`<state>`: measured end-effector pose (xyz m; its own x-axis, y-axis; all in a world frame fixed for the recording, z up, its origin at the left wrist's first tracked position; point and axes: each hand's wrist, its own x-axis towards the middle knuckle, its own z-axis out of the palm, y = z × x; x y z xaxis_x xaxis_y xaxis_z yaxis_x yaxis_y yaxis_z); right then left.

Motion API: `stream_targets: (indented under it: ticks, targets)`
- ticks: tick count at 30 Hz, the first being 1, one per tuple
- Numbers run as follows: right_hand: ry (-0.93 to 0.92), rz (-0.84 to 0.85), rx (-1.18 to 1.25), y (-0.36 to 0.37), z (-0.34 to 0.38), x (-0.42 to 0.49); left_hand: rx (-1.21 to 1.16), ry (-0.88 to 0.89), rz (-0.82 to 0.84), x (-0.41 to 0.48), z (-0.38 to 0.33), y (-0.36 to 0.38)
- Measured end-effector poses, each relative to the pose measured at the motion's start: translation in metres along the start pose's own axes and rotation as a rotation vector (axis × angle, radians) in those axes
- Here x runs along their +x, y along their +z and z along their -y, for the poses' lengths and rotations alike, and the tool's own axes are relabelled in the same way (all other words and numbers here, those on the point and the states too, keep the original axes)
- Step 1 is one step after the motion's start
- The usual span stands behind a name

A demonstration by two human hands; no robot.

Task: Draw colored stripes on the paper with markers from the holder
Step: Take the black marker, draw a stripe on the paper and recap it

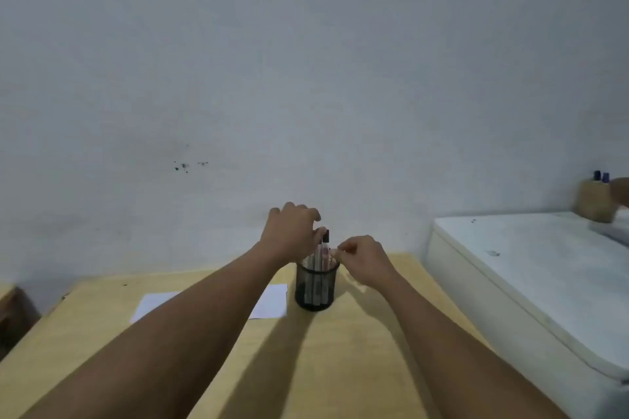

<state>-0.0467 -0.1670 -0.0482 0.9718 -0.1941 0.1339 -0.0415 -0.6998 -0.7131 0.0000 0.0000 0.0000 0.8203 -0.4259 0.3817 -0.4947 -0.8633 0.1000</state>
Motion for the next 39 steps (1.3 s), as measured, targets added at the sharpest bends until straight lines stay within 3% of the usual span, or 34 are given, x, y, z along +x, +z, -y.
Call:
stream_targets:
  ticks: [3,9,16,22,26,29,33,39]
  targets:
    - [0.023,-0.028,0.116,0.009,-0.003,0.012,0.002,-0.035,0.068,0.019,0.001,0.014]
    - [0.015,-0.017,0.078,0.015,-0.003,0.021,-0.129,-0.090,0.139,0.034,0.004,0.031]
    - [-0.016,-0.041,0.113,0.009,0.009,0.018,-0.365,-0.132,-0.002,0.034,-0.003,0.021]
    - [-0.049,-0.005,0.188,-0.009,0.053,0.003,-0.675,-0.243,-0.232,0.023,0.006,-0.044]
    - [-0.048,-0.079,0.462,-0.026,0.090,-0.020,-0.893,-0.352,-0.348,-0.001,0.034,-0.088]
    - [0.041,-0.081,0.814,-0.039,0.113,-0.036,-1.063,-0.294,-0.275,-0.033,0.059,-0.111]
    - [0.041,0.025,1.114,-0.028,0.148,-0.048,-0.940,-0.151,-0.114,-0.075,0.087,-0.120]
    - [0.019,0.216,0.835,0.040,0.192,-0.057,-0.453,-0.135,-0.157,-0.122,0.135,-0.117]
